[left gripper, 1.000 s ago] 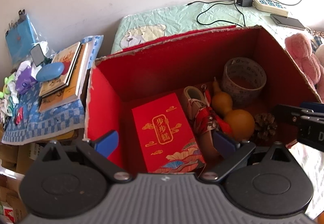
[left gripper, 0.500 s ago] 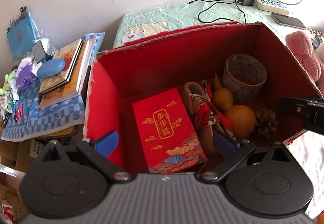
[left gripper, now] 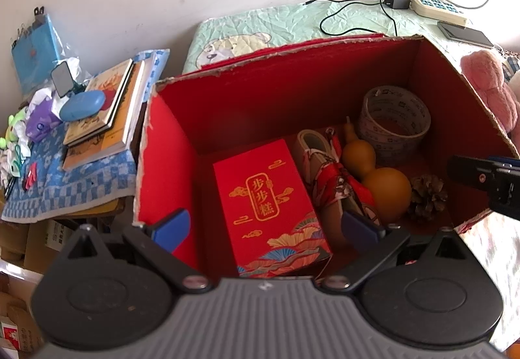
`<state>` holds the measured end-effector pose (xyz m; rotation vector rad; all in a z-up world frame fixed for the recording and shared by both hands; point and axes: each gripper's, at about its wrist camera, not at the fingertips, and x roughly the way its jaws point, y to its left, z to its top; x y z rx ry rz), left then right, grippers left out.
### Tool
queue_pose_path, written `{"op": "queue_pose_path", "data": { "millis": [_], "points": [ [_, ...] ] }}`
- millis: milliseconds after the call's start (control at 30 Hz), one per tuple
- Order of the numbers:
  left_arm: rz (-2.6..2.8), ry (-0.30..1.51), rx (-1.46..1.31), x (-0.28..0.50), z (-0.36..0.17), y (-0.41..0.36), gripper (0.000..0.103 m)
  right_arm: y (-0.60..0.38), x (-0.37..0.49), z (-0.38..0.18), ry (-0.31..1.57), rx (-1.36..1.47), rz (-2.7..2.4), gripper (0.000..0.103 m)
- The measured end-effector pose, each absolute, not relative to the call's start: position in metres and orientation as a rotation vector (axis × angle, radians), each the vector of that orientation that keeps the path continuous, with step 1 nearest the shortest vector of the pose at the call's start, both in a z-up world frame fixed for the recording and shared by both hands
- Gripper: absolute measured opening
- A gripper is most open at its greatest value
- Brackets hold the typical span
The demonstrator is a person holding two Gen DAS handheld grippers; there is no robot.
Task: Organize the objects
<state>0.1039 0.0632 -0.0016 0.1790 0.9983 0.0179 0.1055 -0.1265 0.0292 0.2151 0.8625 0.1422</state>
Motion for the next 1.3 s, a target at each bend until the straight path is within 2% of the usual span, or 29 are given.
{"op": "queue_pose_path", "data": {
  "millis": [1000,1300],
  "points": [
    [0.015,1.003,0.175,0.1094,-0.0035,0.064,0.1,-0.1214,0.1017,0.0281,0.839,0.173,0.138,0.05],
    [0.008,0.992,0.161,0.1088,-0.0028,0.0663,0.1,-0.1201,0.1018,0.028,0.837,0.167,0.141,0.053]
  ]
}}
